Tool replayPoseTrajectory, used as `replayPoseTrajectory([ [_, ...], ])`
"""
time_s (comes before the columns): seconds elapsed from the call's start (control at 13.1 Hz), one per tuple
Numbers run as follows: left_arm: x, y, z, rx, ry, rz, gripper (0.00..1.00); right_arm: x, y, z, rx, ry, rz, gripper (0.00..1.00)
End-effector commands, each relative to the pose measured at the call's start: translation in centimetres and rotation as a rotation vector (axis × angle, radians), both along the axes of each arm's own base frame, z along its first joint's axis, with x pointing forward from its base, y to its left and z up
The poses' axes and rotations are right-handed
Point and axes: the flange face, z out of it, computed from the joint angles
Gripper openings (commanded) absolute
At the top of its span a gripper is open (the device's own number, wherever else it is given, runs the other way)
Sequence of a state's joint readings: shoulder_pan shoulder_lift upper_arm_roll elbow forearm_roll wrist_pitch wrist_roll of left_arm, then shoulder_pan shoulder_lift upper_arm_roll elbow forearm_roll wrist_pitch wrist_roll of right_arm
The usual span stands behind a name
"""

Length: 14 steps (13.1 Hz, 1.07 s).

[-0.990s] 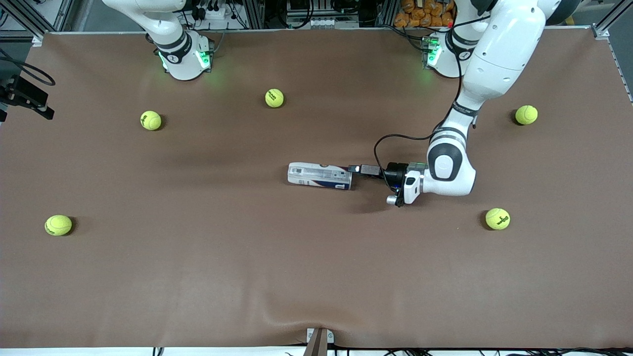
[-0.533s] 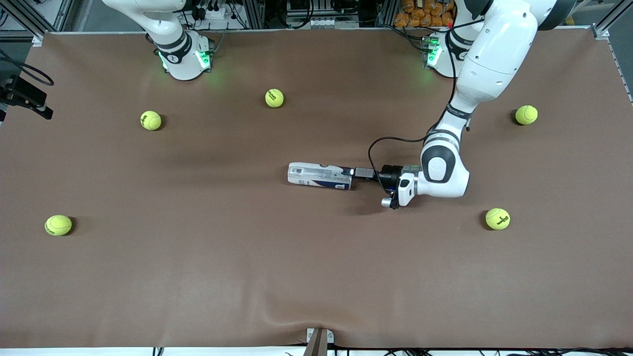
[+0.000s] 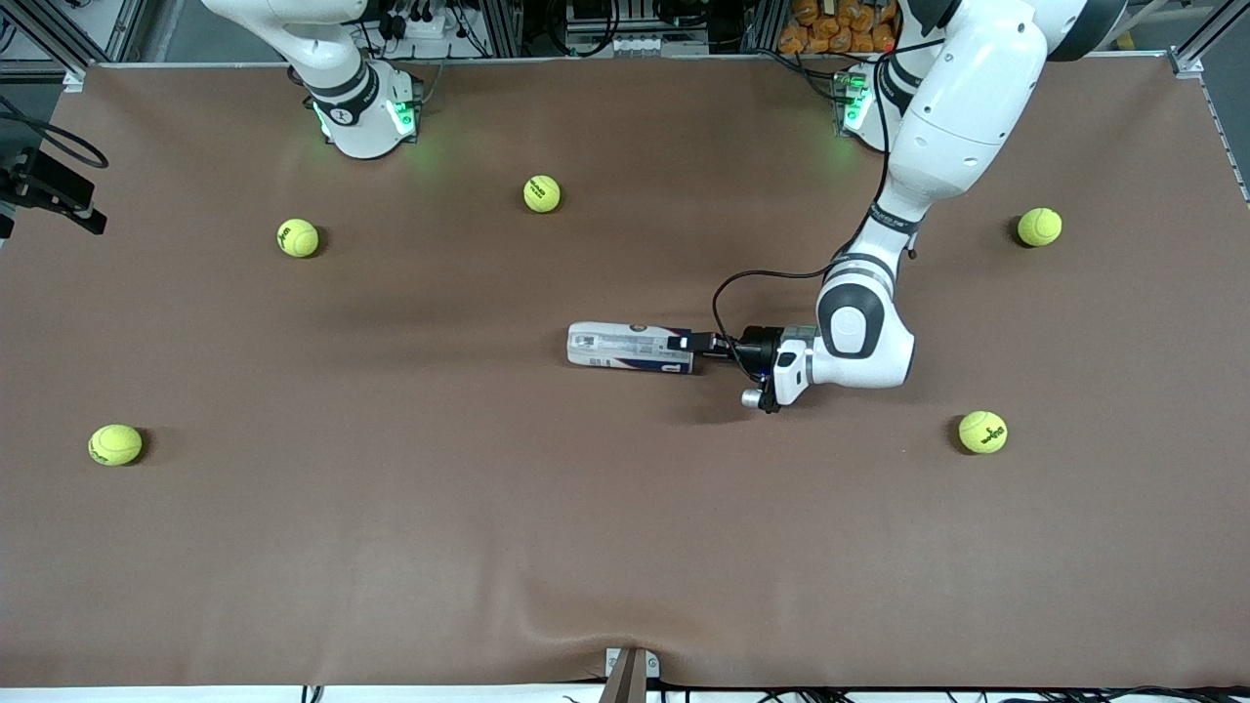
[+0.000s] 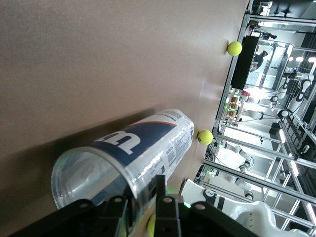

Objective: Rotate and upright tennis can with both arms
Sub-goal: 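Move the left gripper to the can's open end and grasp it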

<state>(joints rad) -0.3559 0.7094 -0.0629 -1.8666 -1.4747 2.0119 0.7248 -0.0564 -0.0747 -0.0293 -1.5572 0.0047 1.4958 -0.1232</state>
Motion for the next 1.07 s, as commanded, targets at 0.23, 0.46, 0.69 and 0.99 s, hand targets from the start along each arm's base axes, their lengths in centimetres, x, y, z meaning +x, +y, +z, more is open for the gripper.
replayPoseTrajectory([
  [0.23,1.1,-2.7,2.6,-0.013,-0.015,0.005,0.0,-0.2,0.1,0.3,-0.002,0.009,-0.01,1.0],
  [0.46,2.1,-4.2,5.8,0.027,0.022,0.011,0.0,-0.2,0.0,0.3,-0.002,0.009,-0.012,1.0],
  [0.69,3.6,-7.3,12.4,0.232,0.086,-0.021,0.0,-0.2,0.0,0.3,-0.002,0.009,-0.01,1.0],
  [0.99,4.2,-10.9,18.2,0.405,0.119,-0.003,0.0,-0.2,-0.2,0.2,-0.002,0.012,-0.013,1.0],
])
